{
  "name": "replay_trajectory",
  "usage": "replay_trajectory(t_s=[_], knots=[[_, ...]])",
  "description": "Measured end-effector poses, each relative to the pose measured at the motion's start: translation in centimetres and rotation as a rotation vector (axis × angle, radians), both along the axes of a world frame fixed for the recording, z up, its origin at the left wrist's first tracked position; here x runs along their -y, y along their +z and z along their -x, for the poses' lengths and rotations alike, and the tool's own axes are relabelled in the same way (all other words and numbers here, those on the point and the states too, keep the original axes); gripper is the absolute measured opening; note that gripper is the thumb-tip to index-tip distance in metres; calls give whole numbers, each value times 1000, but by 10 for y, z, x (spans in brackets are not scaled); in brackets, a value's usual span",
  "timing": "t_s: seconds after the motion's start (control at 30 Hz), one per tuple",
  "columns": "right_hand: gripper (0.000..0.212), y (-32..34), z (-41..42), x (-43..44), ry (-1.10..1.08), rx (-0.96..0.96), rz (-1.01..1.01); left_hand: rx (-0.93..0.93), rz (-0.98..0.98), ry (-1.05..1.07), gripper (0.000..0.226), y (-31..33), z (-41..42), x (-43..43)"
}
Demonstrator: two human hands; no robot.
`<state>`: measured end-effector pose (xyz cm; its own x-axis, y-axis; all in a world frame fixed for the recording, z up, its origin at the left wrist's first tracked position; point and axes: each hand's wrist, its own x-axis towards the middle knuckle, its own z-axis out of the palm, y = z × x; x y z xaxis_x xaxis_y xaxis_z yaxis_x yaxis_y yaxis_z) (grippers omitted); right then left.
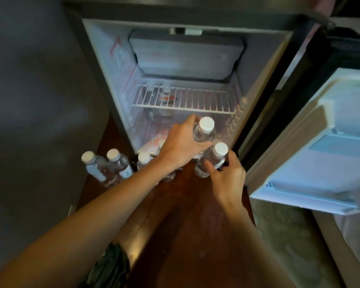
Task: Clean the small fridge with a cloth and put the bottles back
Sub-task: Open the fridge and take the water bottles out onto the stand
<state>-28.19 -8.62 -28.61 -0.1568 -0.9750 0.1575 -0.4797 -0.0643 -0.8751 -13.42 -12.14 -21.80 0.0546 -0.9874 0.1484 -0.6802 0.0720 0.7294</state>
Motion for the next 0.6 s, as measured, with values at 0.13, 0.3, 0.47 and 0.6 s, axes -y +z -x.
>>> replay_trajectory(t_s=[0.13, 0.3, 0.47, 0.6], knots=[[57, 10, -3, -35, 90, -26, -39, -154, 9, 136, 62, -2, -16, -64], [64, 3, -25, -64, 261, -82, -72, -206, -50, 223, 62, -24, -50, -130], [66, -12, -75, -68, 420, -101, -90, -166, -141, 343, 55, -42, -105, -172], [68, -21, -117, -69, 521, -79, -121, -142, -182, 476, 54, -63, -153, -197]])
